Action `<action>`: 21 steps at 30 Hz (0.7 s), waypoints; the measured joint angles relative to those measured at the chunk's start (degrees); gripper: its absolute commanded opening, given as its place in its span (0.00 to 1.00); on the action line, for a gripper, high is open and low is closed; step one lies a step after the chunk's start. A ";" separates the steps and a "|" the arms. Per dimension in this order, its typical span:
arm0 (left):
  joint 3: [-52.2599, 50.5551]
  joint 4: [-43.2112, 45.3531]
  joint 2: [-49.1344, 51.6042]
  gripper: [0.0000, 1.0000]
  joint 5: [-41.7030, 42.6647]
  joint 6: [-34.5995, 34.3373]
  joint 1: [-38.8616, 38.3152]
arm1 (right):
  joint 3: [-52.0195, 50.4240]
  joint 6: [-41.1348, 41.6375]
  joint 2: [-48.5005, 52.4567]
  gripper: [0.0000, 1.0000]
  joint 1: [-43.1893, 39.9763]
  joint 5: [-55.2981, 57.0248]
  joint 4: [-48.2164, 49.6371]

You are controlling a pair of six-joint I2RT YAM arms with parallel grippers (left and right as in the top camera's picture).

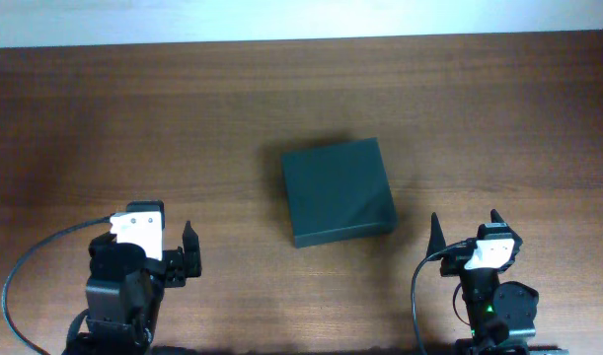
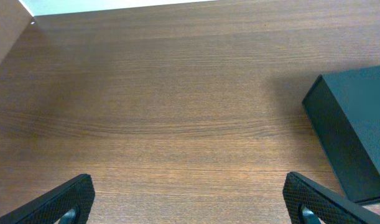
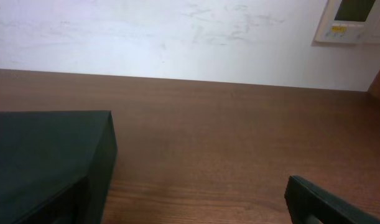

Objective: Pack container

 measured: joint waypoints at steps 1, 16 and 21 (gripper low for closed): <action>0.00 0.00 0.00 0.99 0.00 0.00 0.00 | 0.00 0.00 0.00 0.99 0.00 0.00 0.02; -6.08 -0.04 -15.21 0.99 4.85 0.04 0.07 | 0.00 -0.02 -0.02 0.99 0.00 0.02 0.02; -20.81 15.52 -27.19 0.99 6.25 0.09 0.46 | -0.04 0.00 0.00 0.99 0.00 0.22 0.13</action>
